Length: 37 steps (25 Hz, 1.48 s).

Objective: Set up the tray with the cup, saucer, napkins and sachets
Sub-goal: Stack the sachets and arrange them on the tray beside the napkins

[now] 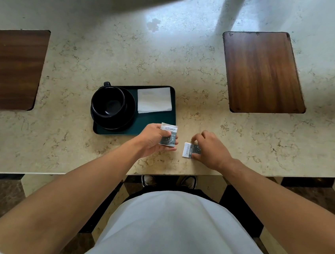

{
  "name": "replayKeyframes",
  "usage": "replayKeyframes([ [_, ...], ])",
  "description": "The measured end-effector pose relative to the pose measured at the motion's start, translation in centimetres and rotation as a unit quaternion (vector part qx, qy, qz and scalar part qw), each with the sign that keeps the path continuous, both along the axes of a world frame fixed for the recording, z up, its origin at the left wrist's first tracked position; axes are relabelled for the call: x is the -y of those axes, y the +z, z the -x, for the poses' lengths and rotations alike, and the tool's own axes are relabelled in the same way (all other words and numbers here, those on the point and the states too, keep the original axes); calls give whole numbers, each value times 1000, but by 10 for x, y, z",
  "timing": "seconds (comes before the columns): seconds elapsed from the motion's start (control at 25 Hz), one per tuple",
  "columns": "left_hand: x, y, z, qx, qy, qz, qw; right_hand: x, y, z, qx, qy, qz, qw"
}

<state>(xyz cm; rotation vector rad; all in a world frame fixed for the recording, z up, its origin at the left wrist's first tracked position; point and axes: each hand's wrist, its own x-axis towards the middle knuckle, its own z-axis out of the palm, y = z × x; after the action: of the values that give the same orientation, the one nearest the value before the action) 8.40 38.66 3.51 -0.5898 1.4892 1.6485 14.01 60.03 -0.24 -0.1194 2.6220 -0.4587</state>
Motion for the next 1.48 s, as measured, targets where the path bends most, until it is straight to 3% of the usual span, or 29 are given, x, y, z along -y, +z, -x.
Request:
replayKeyframes([
  [0.2,1,0,0,7,21,-11,1000,1,-3,0,42,-52,32,997],
  [0.28,2,2,0,11,32,-21,999,-1,0,9,53,-131,98,985],
  [0.44,4,5,0,17,47,-25,998,4,17,27,50,-278,271,920],
  [0.64,8,8,-1,0,37,-19,999,26,31,34,57,-294,409,862],
  [0.96,15,12,1,-16,50,-25,998,54,24,35,93,-332,378,859],
  [1.2,29,15,-1,-10,95,-75,993,67,26,39,145,-357,430,816],
  [1.4,39,11,4,11,182,-79,980,80,26,52,146,-365,415,820],
  [1.48,41,9,7,-8,165,-45,985,84,27,59,145,-363,406,826],
])
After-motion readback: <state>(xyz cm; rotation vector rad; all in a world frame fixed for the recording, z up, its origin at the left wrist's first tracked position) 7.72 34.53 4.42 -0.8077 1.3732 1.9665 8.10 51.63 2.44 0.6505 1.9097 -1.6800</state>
